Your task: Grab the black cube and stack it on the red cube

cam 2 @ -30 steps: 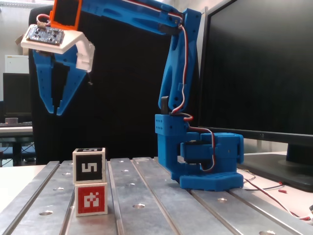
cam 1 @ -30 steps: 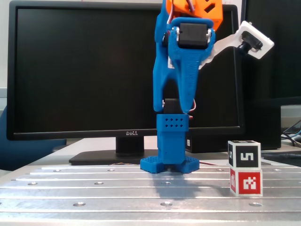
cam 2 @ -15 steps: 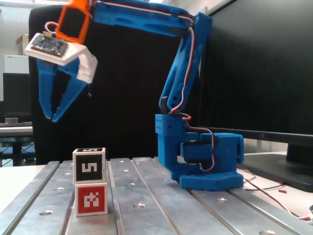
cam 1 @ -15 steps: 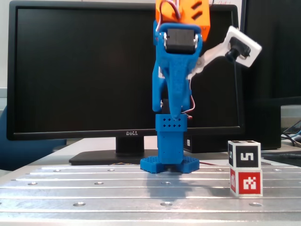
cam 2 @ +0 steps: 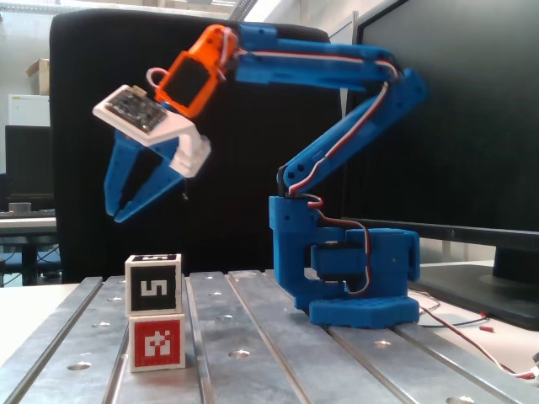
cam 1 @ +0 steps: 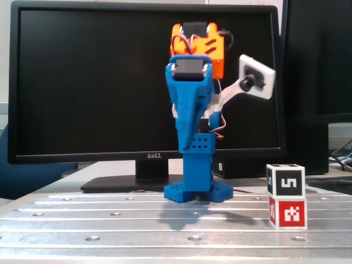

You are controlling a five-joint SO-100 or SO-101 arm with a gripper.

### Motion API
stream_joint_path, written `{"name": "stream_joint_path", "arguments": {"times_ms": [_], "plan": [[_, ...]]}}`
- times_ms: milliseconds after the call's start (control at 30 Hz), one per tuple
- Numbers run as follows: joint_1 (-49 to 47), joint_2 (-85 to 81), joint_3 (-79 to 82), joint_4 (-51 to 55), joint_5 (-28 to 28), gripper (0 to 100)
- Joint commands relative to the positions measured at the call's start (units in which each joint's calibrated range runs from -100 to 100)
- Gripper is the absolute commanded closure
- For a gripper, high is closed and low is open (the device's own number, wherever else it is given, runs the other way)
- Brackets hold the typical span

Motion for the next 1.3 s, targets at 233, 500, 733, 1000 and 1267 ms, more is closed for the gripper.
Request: {"name": "stream_joint_path", "arguments": {"times_ms": [233, 500, 733, 1000, 1267], "plan": [[3.66, -16.23, 11.64, -1.66, -0.24, 99], [3.66, -28.01, 21.86, -1.75, -1.40, 99], [3.14, -41.46, 30.81, -0.89, -1.45, 99], [1.81, -49.90, 36.60, 1.50, -3.97, 99], [1.81, -49.48, 43.12, 1.50, -4.13, 99]]}}
